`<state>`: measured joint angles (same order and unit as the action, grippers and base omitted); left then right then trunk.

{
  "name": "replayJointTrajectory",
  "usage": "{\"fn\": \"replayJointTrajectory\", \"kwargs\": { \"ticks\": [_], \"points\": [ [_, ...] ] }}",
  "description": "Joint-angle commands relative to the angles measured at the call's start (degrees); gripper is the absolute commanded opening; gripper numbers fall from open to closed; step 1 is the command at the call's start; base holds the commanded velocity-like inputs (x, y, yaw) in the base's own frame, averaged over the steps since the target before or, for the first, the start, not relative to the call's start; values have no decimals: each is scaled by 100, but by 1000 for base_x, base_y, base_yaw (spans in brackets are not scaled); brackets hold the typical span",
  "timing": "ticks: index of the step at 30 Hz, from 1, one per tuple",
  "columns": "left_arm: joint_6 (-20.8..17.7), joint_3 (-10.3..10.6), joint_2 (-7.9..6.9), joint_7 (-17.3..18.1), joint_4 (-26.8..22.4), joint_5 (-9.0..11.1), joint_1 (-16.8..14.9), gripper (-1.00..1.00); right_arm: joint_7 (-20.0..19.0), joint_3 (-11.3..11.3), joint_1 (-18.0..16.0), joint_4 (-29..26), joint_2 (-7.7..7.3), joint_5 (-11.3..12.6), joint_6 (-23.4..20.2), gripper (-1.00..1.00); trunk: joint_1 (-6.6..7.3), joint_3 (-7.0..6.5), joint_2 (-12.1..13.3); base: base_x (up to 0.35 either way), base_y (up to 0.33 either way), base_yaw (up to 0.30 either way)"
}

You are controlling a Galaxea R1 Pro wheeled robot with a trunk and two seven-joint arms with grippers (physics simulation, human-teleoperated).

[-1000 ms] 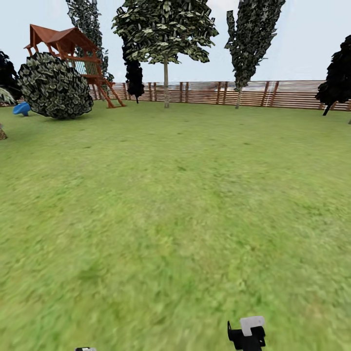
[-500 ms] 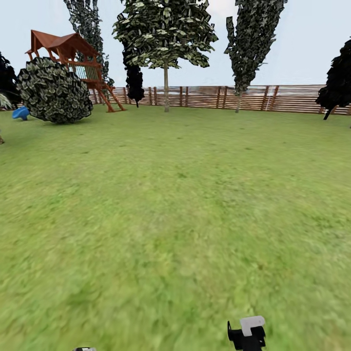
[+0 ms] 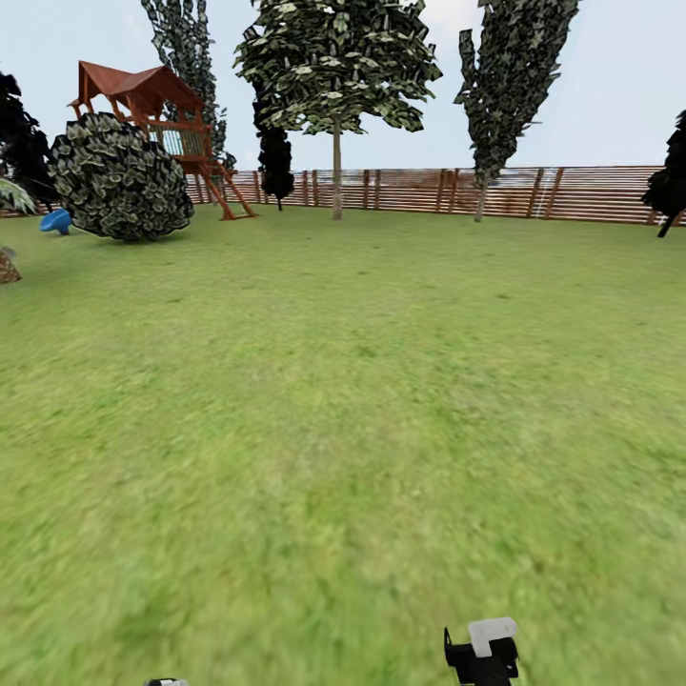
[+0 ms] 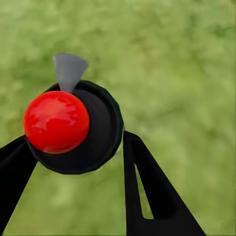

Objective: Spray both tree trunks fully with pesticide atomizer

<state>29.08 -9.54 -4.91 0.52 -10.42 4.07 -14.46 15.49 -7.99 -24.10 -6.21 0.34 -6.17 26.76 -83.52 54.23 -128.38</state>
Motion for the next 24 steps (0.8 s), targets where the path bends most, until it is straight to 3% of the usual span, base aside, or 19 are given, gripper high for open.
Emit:
{"fn": "replayJointTrajectory", "kwargs": {
  "ticks": [1,10,24],
  "points": [
    [18,13,-1,7,5,42,-4,-100,60,-19,-5,6,-2,-63,-4,100,-3,5,-2,339,0,39],
    [18,6,-1,7,5,42,-4,-100,59,-19,-3,-3,-8,-72,-2,100,-3,12,-2,339,0,6],
    [18,4,-1,5,5,42,-4,-100,68,-19,-4,-3,-8,-69,-4,100,-3,130,-2,339,0,0]
  ]
}}
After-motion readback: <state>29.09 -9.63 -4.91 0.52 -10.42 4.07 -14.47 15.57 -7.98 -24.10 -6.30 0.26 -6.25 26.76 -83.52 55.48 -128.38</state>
